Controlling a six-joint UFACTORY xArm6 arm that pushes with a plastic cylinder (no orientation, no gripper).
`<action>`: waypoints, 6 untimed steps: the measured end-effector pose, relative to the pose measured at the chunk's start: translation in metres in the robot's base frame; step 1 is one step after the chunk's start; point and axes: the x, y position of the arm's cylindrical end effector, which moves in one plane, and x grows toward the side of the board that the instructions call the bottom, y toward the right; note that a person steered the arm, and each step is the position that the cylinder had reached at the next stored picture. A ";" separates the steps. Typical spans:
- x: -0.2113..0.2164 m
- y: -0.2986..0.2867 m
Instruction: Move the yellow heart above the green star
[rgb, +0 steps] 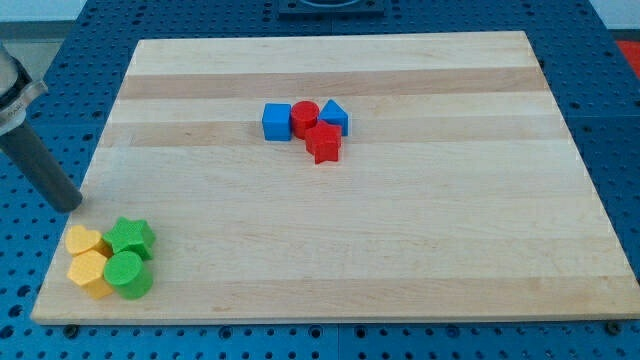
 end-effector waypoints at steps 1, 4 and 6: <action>0.029 0.000; 0.074 0.025; 0.064 0.080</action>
